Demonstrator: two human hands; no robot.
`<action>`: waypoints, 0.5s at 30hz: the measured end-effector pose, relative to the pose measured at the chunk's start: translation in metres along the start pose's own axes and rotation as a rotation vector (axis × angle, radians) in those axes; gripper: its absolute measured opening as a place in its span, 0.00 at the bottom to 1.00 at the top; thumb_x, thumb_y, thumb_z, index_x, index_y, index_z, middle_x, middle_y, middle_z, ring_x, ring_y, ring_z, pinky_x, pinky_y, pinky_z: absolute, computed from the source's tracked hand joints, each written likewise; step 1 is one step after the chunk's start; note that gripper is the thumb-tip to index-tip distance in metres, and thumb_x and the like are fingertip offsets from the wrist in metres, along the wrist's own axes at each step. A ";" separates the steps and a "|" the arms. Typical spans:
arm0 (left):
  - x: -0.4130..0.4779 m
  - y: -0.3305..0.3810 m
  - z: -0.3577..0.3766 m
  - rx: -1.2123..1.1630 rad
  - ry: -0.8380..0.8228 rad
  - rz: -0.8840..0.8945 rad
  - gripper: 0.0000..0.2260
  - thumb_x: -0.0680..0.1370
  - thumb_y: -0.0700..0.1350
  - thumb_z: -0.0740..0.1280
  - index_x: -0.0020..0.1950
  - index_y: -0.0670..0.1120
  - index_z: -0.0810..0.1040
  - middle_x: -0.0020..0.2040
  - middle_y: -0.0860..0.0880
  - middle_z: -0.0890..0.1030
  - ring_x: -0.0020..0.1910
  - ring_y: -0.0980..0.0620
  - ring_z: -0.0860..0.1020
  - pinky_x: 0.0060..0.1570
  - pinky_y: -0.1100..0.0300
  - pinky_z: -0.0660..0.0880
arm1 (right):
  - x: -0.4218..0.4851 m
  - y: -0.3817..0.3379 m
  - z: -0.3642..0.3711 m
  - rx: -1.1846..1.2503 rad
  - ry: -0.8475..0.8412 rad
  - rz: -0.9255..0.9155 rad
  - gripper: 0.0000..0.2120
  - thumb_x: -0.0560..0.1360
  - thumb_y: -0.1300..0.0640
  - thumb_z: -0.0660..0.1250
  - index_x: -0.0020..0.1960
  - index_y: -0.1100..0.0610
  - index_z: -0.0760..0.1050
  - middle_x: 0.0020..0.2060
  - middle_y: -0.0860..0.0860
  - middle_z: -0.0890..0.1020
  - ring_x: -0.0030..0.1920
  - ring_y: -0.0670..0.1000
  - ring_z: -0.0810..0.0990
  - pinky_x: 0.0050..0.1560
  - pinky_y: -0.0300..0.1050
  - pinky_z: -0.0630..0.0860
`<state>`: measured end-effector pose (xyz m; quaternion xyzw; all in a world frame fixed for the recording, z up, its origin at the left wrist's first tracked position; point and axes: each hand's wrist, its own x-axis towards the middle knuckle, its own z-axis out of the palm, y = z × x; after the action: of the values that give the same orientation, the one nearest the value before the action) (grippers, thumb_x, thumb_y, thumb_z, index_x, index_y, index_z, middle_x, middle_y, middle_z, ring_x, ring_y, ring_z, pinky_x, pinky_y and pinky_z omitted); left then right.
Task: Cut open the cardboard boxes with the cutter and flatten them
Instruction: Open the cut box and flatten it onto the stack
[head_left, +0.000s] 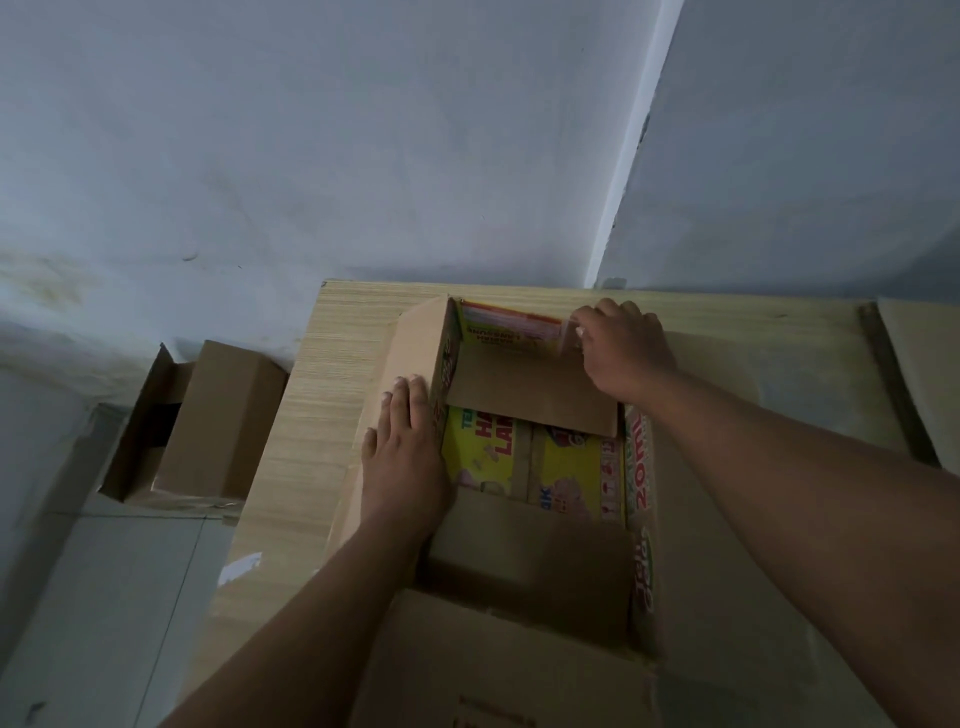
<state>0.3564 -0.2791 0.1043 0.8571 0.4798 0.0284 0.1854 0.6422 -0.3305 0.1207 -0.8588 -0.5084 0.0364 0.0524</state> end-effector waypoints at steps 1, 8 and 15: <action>0.000 0.000 0.000 -0.001 -0.009 -0.002 0.50 0.77 0.57 0.71 0.84 0.46 0.38 0.85 0.45 0.45 0.84 0.45 0.44 0.81 0.43 0.52 | -0.002 0.003 0.001 0.018 0.005 0.006 0.15 0.82 0.52 0.57 0.68 0.51 0.70 0.64 0.55 0.72 0.64 0.59 0.69 0.63 0.55 0.67; 0.000 0.001 0.000 -0.024 -0.010 -0.002 0.50 0.78 0.59 0.70 0.84 0.47 0.37 0.85 0.45 0.45 0.84 0.44 0.44 0.80 0.42 0.50 | -0.090 0.006 0.004 0.342 0.178 0.361 0.27 0.81 0.44 0.58 0.77 0.51 0.59 0.73 0.57 0.63 0.73 0.61 0.63 0.73 0.58 0.63; 0.001 0.000 0.000 -0.026 -0.010 0.022 0.51 0.77 0.57 0.73 0.84 0.46 0.39 0.85 0.44 0.46 0.84 0.43 0.45 0.80 0.41 0.52 | -0.230 0.008 -0.006 0.632 0.001 0.716 0.44 0.67 0.25 0.65 0.78 0.39 0.56 0.75 0.50 0.55 0.73 0.59 0.64 0.72 0.60 0.66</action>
<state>0.3568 -0.2778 0.1039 0.8601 0.4689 0.0321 0.1984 0.5398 -0.5364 0.1278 -0.9219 -0.1443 0.2047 0.2955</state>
